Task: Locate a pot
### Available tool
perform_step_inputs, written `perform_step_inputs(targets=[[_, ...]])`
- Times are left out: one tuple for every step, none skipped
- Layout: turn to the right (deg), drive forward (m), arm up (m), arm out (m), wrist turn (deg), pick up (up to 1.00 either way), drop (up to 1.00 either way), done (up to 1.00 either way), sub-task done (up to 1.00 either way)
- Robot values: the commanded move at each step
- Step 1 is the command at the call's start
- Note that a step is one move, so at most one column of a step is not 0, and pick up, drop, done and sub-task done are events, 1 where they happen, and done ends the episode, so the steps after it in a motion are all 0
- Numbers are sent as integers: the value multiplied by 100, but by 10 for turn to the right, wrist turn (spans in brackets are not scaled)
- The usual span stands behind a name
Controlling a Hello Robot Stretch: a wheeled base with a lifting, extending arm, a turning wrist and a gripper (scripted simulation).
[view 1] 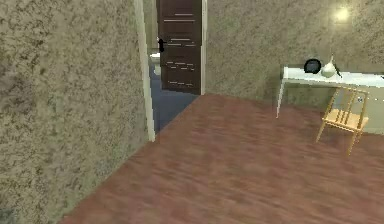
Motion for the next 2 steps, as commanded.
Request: perform_step_inputs(targets=[[0,100,0,0,0,0,0,0,0],[0,100,0,0,0,0,0,0,0]])
